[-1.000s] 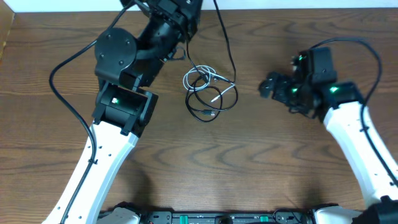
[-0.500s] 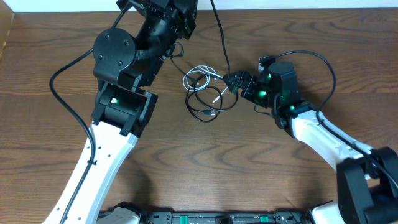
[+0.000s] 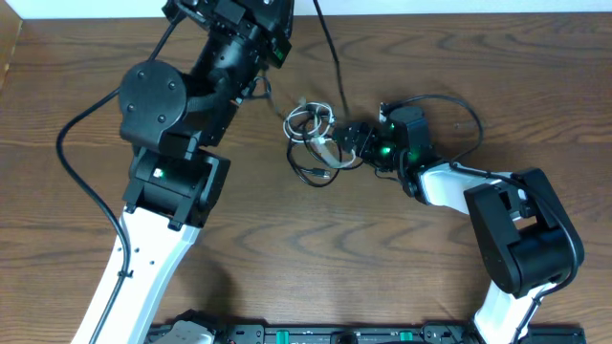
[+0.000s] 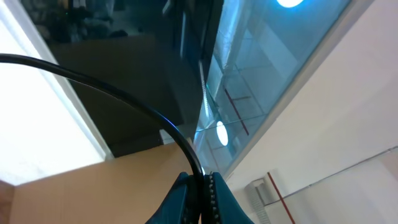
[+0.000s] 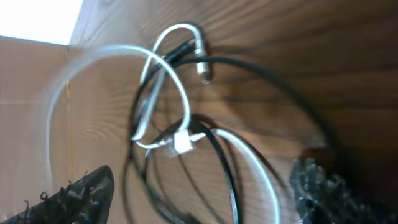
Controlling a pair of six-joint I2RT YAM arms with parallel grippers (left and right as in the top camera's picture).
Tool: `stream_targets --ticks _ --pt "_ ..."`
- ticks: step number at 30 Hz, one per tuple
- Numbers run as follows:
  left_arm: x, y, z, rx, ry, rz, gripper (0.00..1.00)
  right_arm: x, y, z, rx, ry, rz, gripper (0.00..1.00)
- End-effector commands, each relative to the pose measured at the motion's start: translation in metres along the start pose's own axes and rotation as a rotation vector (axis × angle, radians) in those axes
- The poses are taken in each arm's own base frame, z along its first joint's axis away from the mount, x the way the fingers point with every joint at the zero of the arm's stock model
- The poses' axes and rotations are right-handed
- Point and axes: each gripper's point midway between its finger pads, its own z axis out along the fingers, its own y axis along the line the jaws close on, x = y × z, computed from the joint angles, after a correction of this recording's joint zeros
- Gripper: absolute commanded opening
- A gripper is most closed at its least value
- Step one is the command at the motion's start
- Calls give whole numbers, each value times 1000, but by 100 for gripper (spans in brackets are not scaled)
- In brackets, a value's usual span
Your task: Untangle cables
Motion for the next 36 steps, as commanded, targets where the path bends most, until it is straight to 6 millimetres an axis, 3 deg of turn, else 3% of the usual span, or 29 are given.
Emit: stream_targets --ticks 1,3,6,11,14,16,23,30,36 --pt "-29 -27 -8 45 -82 125 7 14 11 -4 -63 89 -55 85" --pt "-54 -16 -14 -12 -147 147 7 12 7 -13 -35 95 -30 85" --pt "-79 7 -21 -121 -201 193 7 0 -2 -26 12 70 -8 99" --pt "-87 35 -21 -240 -177 460 7 -19 -9 -70 75 46 -80 99" --pt "-91 51 -15 -286 -150 624 8 -14 -18 -111 150 79 -99 99" --pt "-95 65 -9 -308 -141 648 7 -2 -17 -126 177 120 -130 99" --pt "-114 114 20 -323 -147 640 7 27 -30 -125 281 209 -204 99" --pt "-144 158 40 -333 -245 655 8 27 -42 -122 410 168 -243 99" --pt "-178 193 46 -358 -333 684 8 39 -45 -115 411 164 -203 99"
